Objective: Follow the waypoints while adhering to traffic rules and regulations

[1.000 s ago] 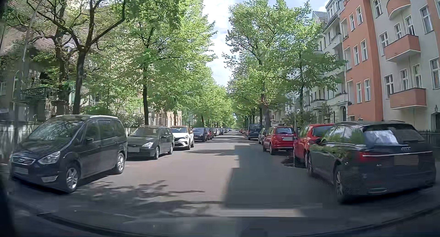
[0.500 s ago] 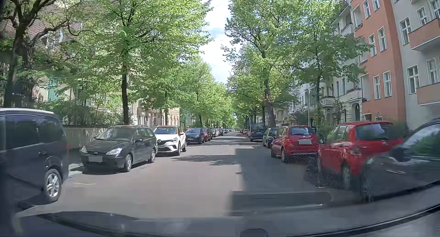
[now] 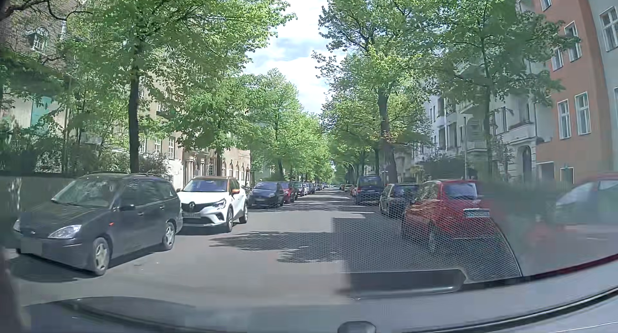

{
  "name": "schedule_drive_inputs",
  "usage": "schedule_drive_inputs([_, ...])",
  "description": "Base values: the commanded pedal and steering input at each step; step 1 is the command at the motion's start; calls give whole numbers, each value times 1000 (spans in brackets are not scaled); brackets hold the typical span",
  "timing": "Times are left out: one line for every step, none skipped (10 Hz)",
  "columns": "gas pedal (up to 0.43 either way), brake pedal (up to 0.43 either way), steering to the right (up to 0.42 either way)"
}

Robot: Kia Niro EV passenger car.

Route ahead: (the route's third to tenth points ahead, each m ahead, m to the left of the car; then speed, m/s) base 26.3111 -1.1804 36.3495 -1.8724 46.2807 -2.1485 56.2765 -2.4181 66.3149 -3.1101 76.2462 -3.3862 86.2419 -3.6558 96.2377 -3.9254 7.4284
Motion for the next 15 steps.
schedule_drive_inputs([520,18,-6])
schedule_drive_inputs([520,18,-5])
schedule_drive_inputs([531,18,-3])
schedule_drive_inputs([531,18,0])
schedule_drive_inputs([531,18,0])
schedule_drive_inputs([531,18,1])
schedule_drive_inputs([531,18,6])
schedule_drive_inputs([531,18,7])
schedule_drive_inputs([531,18,8])
schedule_drive_inputs([531,18,10])
schedule_drive_inputs([531,18,10])
schedule_drive_inputs([531,24,10])
schedule_drive_inputs([531,18,10])
schedule_drive_inputs([531,18,10])
schedule_drive_inputs([531,18,7])
